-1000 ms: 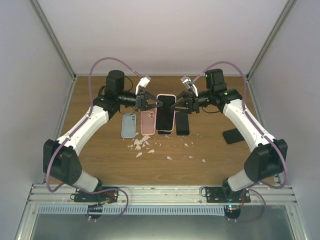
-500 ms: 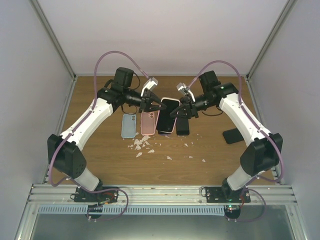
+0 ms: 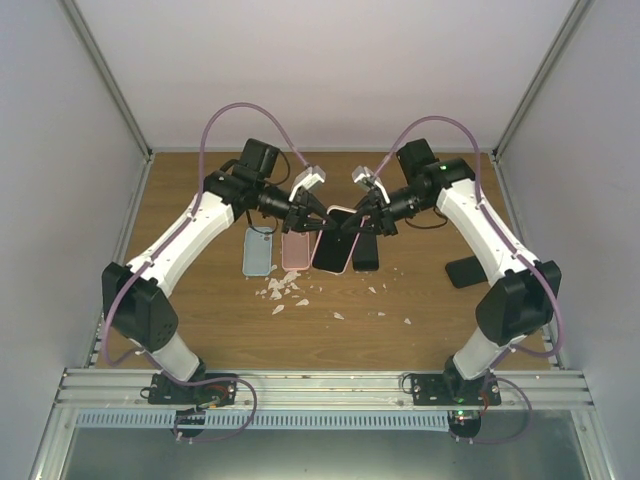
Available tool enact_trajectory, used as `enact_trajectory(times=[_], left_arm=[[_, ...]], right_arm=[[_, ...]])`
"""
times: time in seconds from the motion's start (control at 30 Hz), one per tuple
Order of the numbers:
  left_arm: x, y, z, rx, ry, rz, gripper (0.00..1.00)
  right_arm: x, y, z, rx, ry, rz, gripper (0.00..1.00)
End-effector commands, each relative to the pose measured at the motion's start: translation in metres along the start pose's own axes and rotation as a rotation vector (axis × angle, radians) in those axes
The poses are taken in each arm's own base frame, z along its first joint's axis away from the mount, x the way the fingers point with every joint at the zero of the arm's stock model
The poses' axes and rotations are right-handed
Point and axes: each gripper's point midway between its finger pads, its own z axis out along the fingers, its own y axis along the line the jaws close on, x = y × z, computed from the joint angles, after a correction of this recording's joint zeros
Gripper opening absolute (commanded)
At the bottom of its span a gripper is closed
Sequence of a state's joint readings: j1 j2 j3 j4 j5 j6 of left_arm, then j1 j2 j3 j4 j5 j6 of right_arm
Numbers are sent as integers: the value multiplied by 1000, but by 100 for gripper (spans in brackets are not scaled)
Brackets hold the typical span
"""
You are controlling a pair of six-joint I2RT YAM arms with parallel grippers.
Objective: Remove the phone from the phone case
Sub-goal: Remove the phone case from the phone.
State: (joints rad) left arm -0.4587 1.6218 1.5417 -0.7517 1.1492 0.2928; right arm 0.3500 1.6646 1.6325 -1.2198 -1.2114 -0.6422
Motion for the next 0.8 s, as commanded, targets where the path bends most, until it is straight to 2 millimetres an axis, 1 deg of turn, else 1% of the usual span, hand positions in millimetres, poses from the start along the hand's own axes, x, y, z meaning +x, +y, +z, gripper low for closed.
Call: enact_trajectory(times=[0.0,0.03,0.07,0.1,0.13,0.2,0.3,0.4,0.47,0.57,0.77], left_arm=[[-24,3,-6,-24,-32,73,13],[-29,5,-10,-28,-50,56,26],[-33,5,-15,-18,-70,45,35],[-38,4,-21,-13,-92,41,42],[-43,5,-29,-17,-116,38,45],[-54,3,-46,-24,-172,42,48],[-63,1,-76,-61,-258,52,52],[-67,-2,-99,-113,-326,77,54],[-66,-3,-108,-139,-351,82,55],[-60,-5,-109,-146,-361,72,55],[-46,-10,-107,-136,-386,29,55]], right_arm=[[-15,15,-2,-47,-33,-35,0],[-20,16,-4,-60,-55,-29,1],[-25,17,-6,-78,-80,-18,0],[-30,18,-9,-93,-106,5,0],[-35,18,-12,-108,-133,17,1],[-45,19,-19,-134,-183,27,0],[-56,20,-27,-135,-228,14,1],[-66,23,-38,-133,-272,-2,0],[-67,24,-41,-132,-292,5,0],[-82,30,-47,-117,-315,-53,0],[-98,38,-55,-118,-335,-63,0]])
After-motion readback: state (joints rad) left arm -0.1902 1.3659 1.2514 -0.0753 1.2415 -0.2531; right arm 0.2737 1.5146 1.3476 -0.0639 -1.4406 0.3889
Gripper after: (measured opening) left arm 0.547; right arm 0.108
